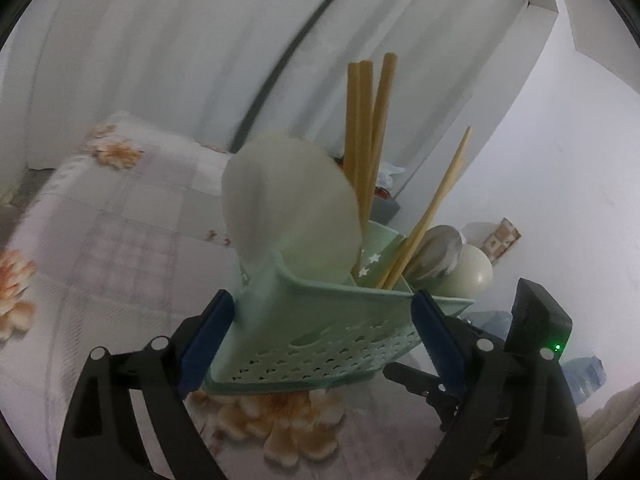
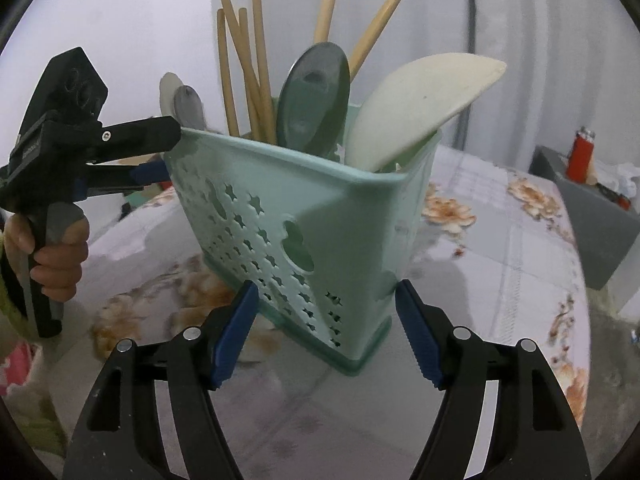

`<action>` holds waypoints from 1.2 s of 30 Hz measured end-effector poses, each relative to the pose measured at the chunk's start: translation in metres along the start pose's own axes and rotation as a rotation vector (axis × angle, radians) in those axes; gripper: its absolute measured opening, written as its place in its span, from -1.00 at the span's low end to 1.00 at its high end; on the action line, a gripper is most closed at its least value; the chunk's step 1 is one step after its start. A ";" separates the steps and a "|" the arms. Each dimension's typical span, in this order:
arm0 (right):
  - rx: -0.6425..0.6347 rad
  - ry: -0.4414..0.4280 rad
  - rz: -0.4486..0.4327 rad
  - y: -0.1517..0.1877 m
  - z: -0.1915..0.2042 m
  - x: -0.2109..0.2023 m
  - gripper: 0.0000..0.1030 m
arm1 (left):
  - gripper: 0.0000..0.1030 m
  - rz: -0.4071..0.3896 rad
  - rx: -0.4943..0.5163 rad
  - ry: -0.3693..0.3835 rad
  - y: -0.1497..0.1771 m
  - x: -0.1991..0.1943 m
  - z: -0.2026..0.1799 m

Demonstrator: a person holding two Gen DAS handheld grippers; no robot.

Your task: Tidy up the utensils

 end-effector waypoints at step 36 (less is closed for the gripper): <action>0.128 0.206 -0.010 0.035 0.104 -0.083 0.84 | 0.89 -0.079 0.037 -0.596 0.095 -0.155 -0.025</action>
Point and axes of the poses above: each gripper's, at about its wrist camera, not at the fingertips, and x roughly the way its jaws point, z to its left, y to its underside, the point moved 7 cm from there along x, roughly the way its jaws point, and after that the axes turned 1 degree about x, right-handed, at the moved point
